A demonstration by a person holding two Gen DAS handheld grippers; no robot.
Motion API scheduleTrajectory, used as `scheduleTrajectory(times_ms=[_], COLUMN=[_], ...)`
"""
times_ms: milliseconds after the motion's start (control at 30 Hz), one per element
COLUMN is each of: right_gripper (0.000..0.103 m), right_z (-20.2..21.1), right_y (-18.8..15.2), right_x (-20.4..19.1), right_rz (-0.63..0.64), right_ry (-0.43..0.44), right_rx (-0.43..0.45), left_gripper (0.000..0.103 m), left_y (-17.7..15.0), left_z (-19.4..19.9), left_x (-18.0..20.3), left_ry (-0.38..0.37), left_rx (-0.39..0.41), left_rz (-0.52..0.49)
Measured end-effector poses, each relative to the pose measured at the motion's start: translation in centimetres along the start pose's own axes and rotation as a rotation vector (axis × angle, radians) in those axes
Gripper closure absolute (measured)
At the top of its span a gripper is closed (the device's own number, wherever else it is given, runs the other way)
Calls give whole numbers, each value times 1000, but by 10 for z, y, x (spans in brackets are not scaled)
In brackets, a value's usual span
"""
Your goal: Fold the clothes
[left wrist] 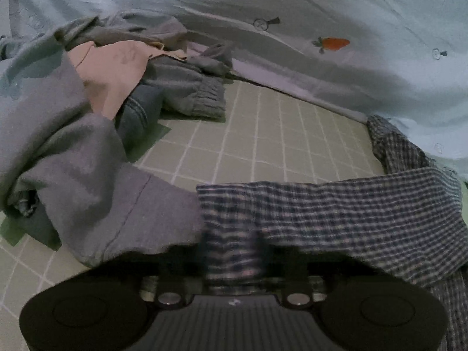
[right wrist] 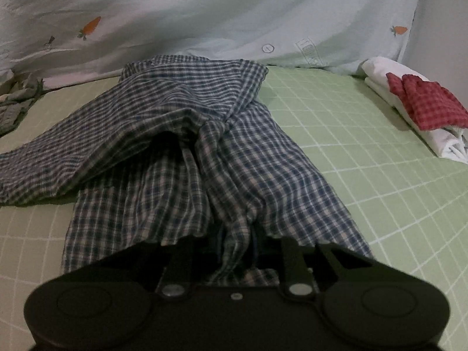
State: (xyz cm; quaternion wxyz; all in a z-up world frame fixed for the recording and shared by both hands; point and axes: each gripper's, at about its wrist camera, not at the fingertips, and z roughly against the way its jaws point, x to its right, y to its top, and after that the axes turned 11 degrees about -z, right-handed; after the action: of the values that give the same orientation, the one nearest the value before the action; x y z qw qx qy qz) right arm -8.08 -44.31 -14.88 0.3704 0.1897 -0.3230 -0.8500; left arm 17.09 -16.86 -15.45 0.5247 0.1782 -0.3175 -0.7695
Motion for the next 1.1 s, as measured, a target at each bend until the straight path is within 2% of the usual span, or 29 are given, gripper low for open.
scheduleTrajectory(times_ms=[33,67,133,167,200,367,400,567,667,867,933,1000,1100], right_gripper=[80,75,53,23,4,0,0,0,0,0,0,0,0], right_z=[0,0,1,1,3,28,33,46,55,71,71,70,69], right_y=[2,4,10,13,16,21,21,18,16,10,10,9,8], right_x=[3,7,18,25,32,64,69,89,101,128,139,149,163], right_rz=[-15,-39,-100,-133,-177,-324,-336,-352,-351,-321,-314,-312,-310], right_ry=[4,15,32,40,46,136,148,169,184,209,216,222,240], right_rx=[-8,-24,-54,-70,-80,-19,-5,13,9,-6,-17,-33,-55], left_gripper=[86,91,93,93,94,96,100,102,102,102,102,102,101], left_y=[2,4,11,14,19,40,43,54,44,-7,-29,-52,-80], left_z=[1,2,10,16,23,62,69,113,128,129,124,109,94], left_x=[-1,-2,0,2,4,23,31,92,138,228,252,268,278], left_ry=[0,1,2,1,-1,-46,-66,-223,-331,-499,-568,-599,-562], left_rx=[-1,0,34,53,75,189,212,310,317,188,115,18,-106], left_rz=[14,26,16,10,6,4,1,-69,-140,-240,-253,-237,-243])
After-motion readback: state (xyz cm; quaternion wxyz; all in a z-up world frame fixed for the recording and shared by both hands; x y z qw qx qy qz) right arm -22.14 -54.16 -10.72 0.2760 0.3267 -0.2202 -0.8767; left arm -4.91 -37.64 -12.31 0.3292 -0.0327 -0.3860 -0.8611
